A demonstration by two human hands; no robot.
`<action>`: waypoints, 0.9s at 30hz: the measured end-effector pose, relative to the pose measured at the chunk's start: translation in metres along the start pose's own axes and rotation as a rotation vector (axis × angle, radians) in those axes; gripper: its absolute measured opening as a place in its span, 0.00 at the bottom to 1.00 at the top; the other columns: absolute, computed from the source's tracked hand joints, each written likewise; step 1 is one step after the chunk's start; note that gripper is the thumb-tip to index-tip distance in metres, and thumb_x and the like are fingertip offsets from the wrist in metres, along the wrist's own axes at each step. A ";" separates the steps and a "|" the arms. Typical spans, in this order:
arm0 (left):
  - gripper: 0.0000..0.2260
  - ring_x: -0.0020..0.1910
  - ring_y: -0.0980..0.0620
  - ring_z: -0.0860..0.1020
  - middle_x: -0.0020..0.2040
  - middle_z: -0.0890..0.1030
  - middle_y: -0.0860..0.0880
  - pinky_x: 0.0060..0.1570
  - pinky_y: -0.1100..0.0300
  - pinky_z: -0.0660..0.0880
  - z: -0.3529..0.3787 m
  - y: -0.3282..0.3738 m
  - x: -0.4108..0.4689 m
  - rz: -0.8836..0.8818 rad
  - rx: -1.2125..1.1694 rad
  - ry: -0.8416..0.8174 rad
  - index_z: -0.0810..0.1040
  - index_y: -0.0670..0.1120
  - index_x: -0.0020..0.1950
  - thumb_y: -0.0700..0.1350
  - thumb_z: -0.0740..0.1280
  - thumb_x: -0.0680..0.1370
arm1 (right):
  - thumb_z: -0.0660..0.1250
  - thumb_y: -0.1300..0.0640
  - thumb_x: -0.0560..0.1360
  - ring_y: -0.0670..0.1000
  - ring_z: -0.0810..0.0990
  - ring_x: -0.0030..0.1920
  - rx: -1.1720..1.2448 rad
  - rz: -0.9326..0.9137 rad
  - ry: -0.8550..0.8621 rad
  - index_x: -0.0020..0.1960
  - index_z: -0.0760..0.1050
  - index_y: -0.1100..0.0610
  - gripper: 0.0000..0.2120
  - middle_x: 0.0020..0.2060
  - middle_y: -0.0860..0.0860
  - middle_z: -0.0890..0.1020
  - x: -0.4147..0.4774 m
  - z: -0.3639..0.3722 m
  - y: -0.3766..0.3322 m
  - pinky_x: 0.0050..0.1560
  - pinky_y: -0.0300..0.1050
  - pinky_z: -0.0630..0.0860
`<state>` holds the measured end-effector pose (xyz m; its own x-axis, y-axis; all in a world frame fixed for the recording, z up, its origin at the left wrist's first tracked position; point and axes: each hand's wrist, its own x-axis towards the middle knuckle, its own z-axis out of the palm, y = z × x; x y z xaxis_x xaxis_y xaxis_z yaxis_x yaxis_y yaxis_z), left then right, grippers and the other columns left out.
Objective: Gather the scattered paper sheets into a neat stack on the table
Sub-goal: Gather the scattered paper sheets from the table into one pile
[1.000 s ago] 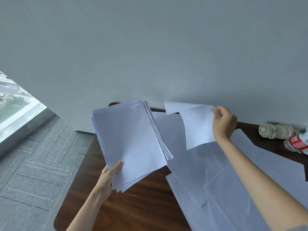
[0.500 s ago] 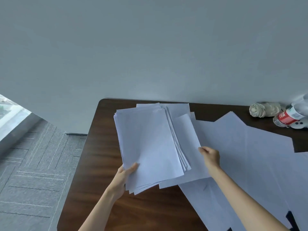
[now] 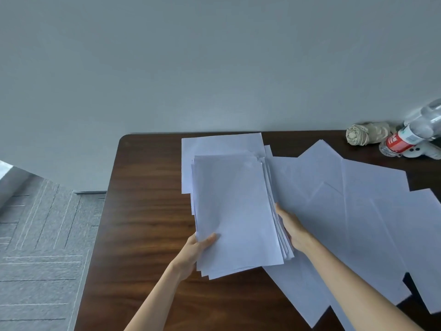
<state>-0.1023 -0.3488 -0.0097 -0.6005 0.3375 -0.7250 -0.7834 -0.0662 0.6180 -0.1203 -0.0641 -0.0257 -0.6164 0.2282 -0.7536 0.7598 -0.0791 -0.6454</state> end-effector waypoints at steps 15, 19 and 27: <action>0.13 0.43 0.49 0.85 0.44 0.86 0.52 0.43 0.52 0.83 0.013 0.021 0.011 0.251 0.203 0.330 0.82 0.49 0.49 0.49 0.79 0.68 | 0.65 0.68 0.76 0.51 0.83 0.53 0.120 -0.139 -0.060 0.61 0.76 0.57 0.16 0.55 0.54 0.84 -0.022 -0.001 -0.001 0.49 0.43 0.78; 0.26 0.50 0.42 0.84 0.54 0.84 0.44 0.49 0.43 0.81 0.019 0.036 0.012 0.184 -0.028 0.176 0.75 0.45 0.61 0.46 0.80 0.66 | 0.65 0.68 0.76 0.53 0.83 0.55 0.144 -0.148 -0.105 0.63 0.75 0.57 0.17 0.56 0.53 0.84 -0.031 -0.015 -0.005 0.52 0.45 0.78; 0.15 0.54 0.38 0.83 0.56 0.83 0.40 0.53 0.44 0.80 0.057 0.051 0.016 0.016 -0.072 -0.037 0.78 0.41 0.62 0.43 0.71 0.77 | 0.66 0.67 0.76 0.47 0.83 0.53 0.130 -0.161 -0.139 0.61 0.76 0.53 0.16 0.54 0.49 0.84 -0.045 -0.061 -0.012 0.46 0.36 0.78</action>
<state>-0.1427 -0.2932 0.0275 -0.6078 0.3702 -0.7025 -0.7840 -0.1391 0.6050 -0.0891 -0.0141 0.0236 -0.7564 0.1129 -0.6443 0.6224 -0.1787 -0.7620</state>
